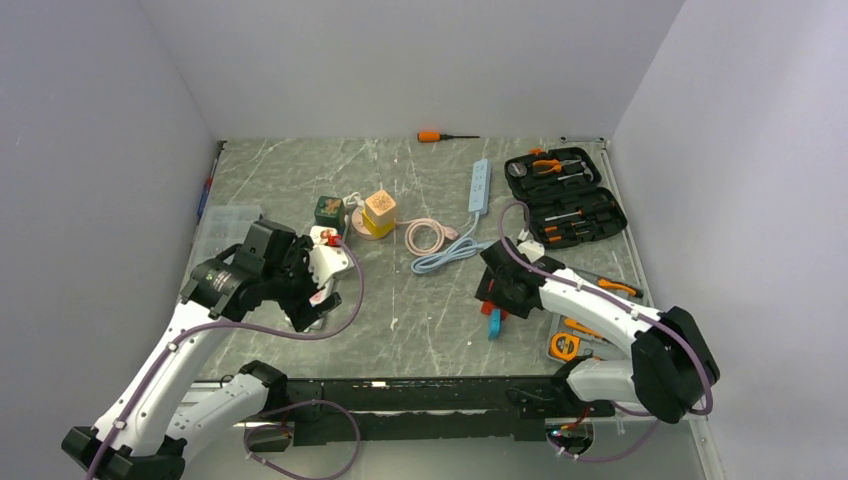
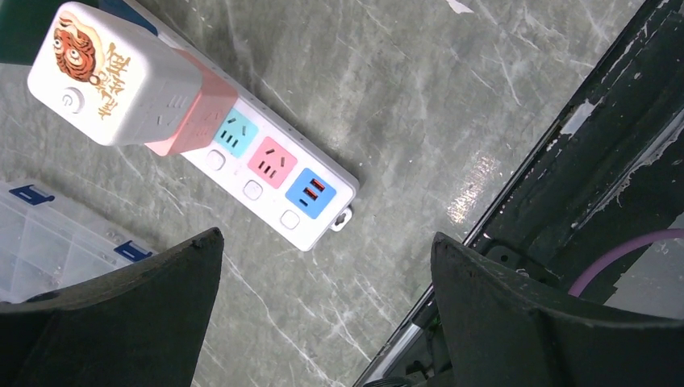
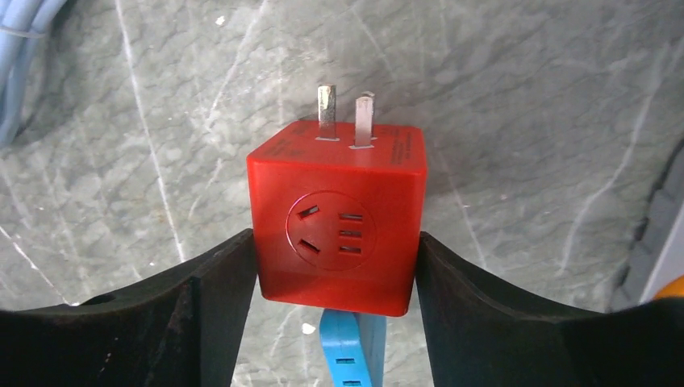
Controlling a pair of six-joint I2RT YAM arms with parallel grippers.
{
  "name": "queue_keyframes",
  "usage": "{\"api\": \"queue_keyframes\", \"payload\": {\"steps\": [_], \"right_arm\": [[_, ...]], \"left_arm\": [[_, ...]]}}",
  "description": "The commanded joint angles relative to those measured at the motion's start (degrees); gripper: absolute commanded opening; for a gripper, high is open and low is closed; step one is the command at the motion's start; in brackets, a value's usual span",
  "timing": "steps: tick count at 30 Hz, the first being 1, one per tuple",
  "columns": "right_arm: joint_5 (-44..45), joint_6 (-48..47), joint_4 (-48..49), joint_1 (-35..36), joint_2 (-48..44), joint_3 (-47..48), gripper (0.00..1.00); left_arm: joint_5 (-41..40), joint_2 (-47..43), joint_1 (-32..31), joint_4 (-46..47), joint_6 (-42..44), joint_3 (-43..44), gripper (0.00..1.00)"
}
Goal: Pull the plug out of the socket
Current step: Move the socket to the center of the board.
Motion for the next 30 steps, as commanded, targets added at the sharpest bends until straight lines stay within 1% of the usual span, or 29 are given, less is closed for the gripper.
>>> {"api": "queue_keyframes", "payload": {"steps": [1, 6, 10, 12, 14, 16, 21, 23, 25, 28, 30], "right_arm": [[-2.1, 4.3, 4.8, 1.9, 3.5, 4.7, 0.71], [-5.5, 6.3, 9.7, 6.6, 12.9, 11.4, 0.67], [-7.4, 8.6, 11.8, 11.3, 21.8, 19.7, 0.66], [-7.6, 9.1, 10.6, 12.9, 25.4, 25.1, 0.69], [-7.0, 9.6, 8.4, 14.1, 27.5, 29.6, 0.76], [-6.3, 10.4, 6.9, 14.4, 27.5, 31.6, 0.82], [-6.7, 10.6, 5.7, 14.3, 24.3, 31.8, 0.96], [-5.9, 8.1, 3.7, 14.3, 23.5, 33.0, 0.98], [-3.6, 5.0, 3.3, 13.7, 21.9, 32.9, 0.97], [-3.5, -1.8, 7.0, 10.0, 19.3, 30.9, 0.94], [-4.4, -5.9, 9.2, 6.4, 17.2, 29.7, 0.93]], "left_arm": [[-0.5, -1.5, 0.0, 1.5, 0.4, -1.1, 0.99], [-1.0, -2.6, 0.0, 1.4, 1.2, -1.7, 0.99], [-1.1, -3.3, 0.0, 0.8, 1.7, -2.1, 0.99], [-1.1, -3.6, 0.0, 0.3, 2.3, -2.3, 0.99], [-1.0, -4.2, -0.1, -0.1, 3.1, -2.5, 0.99], [-0.9, -4.9, 0.0, -0.4, 4.2, -2.9, 0.99], [0.4, -5.8, 0.0, -0.5, 6.3, -2.9, 0.99], [1.9, -5.7, -0.1, 0.1, 6.2, -2.7, 0.99], [3.9, -5.0, -0.1, 1.6, 5.5, -2.1, 0.99], [6.4, -2.7, -0.1, 5.3, 2.9, -1.7, 0.99], [8.3, 0.3, -0.1, 8.0, -0.1, -1.3, 0.99]]}}
